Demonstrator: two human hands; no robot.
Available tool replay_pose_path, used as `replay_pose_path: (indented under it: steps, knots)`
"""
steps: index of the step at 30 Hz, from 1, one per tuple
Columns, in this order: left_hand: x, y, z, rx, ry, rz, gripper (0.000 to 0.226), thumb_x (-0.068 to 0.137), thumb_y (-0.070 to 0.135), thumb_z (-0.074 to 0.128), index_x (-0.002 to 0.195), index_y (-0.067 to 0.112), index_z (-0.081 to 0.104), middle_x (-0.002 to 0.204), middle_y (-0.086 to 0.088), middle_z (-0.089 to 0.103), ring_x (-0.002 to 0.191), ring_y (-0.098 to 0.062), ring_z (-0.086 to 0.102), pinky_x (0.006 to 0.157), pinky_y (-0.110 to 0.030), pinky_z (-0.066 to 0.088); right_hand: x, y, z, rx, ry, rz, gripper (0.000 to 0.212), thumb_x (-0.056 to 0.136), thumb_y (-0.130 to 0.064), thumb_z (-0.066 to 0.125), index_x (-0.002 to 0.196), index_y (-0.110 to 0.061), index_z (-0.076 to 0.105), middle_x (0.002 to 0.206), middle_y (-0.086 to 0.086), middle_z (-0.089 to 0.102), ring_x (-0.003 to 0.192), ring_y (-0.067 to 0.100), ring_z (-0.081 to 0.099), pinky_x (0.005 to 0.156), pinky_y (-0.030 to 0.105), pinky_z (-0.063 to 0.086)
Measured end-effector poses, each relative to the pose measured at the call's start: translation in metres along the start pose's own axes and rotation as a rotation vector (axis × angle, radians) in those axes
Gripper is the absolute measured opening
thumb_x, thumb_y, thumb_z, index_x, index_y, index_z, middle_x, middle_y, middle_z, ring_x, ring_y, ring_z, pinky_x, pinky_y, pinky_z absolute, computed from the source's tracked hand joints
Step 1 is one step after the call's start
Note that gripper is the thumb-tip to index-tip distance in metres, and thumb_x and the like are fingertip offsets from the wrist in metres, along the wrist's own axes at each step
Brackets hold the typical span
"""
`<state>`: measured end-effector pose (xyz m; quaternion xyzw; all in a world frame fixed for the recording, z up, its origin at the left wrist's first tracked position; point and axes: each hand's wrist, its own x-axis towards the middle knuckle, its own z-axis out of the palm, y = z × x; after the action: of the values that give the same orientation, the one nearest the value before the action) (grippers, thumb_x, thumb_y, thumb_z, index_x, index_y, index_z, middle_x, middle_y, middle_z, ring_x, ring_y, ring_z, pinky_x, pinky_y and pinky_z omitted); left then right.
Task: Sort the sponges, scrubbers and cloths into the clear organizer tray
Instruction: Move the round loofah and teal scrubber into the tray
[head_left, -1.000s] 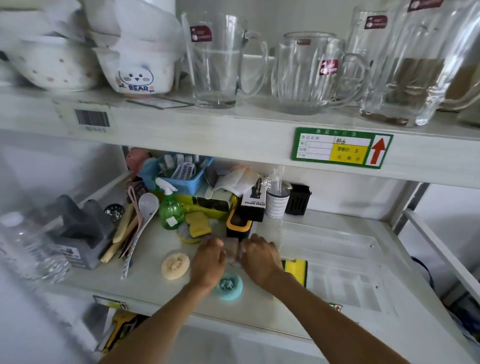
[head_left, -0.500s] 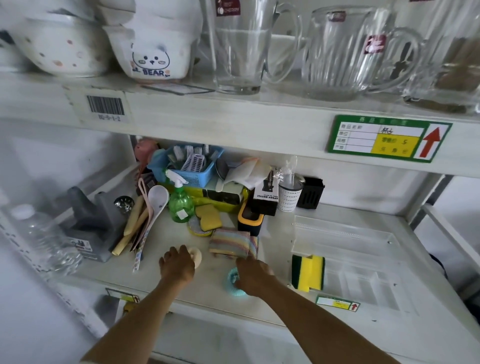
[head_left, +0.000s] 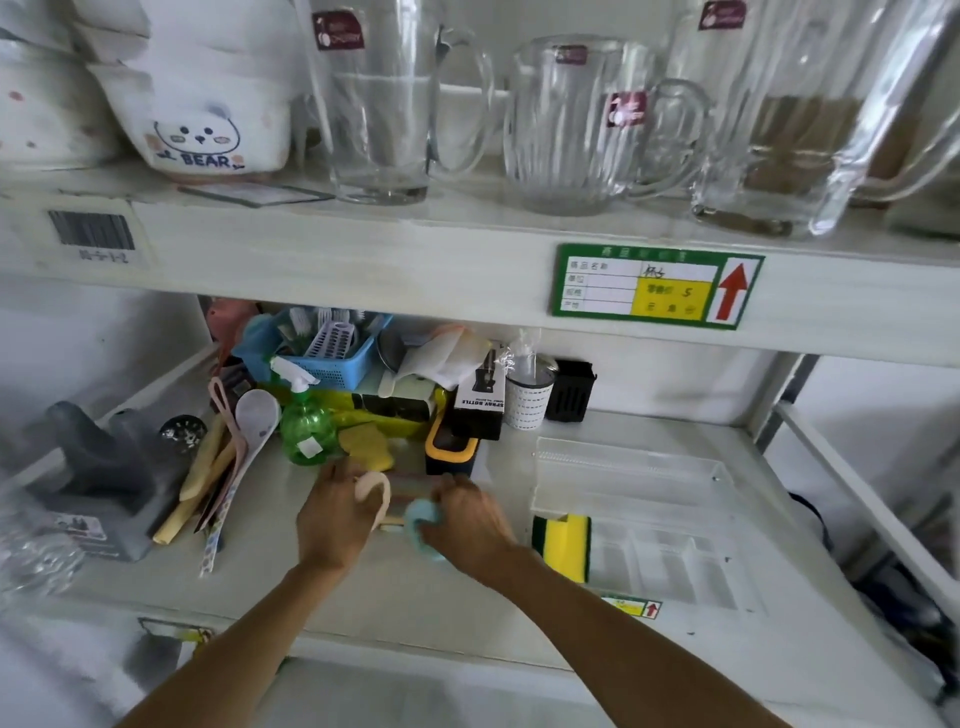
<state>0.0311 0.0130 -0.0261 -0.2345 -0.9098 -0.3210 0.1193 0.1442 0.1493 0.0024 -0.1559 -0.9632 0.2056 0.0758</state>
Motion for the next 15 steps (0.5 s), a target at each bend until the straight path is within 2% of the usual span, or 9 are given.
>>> replay_pose_path:
  steps: [2,5,8,12,15]
  knots:
    - [0.004,0.025,0.002,-0.158,0.048,0.022,0.032,0.085,0.034,0.061,0.101,0.007,0.058,0.103,-0.016,0.061,0.087,-0.035,0.062,0.066,-0.035,0.047,-0.003,0.007,-0.020,0.055,0.138,0.009,0.034,0.086,-0.034,0.062,0.110,-0.012,0.052,0.110,0.011,0.060,0.095,0.030,0.062,0.076,0.038,0.051]
    - [0.008,0.070,0.008,-0.385,0.013,0.063,0.054,0.081,0.054,0.046,0.104,0.006,0.054,0.101,-0.015,0.063,0.088,-0.030,0.060,0.072,-0.038,0.049,-0.011,0.030,-0.050,0.098,0.357,0.072,0.033,0.087,-0.034,0.059,0.113,-0.015,0.049,0.111,0.007,0.062,0.095,0.029,0.063,0.074,0.036,0.049]
    - [0.005,0.117,0.019,-0.485,-0.066,0.118,0.051,0.081,0.046,0.049,0.108,0.003,0.052,0.107,-0.017,0.060,0.094,-0.030,0.057,0.080,-0.038,0.045,-0.022,0.067,-0.077,0.088,0.514,0.213,0.033,0.089,-0.034,0.056,0.116,-0.018,0.048,0.110,0.007,0.064,0.093,0.032,0.065,0.071,0.035,0.049]
    - [-0.004,0.179,0.037,-0.442,-0.163,0.230,0.035,0.084,0.015,0.060,0.116,0.005,0.051,0.117,-0.015,0.057,0.105,-0.031,0.057,0.089,-0.037,0.045,-0.049,0.128,-0.097,0.017,0.531,0.404,0.028,0.090,-0.033,0.054,0.114,-0.019,0.049,0.111,0.008,0.065,0.092,0.034,0.065,0.073,0.038,0.051]
    - [-0.015,0.219,0.050,-0.349,-0.258,0.283,0.037,0.084,0.016,0.058,0.121,0.014,0.052,0.121,-0.010,0.055,0.108,-0.029,0.058,0.088,-0.037,0.046,-0.076,0.166,-0.104,-0.038,0.478,0.515,0.025,0.090,-0.033,0.052,0.111,-0.019,0.048,0.113,0.008,0.064,0.092,0.034,0.064,0.074,0.037,0.048]
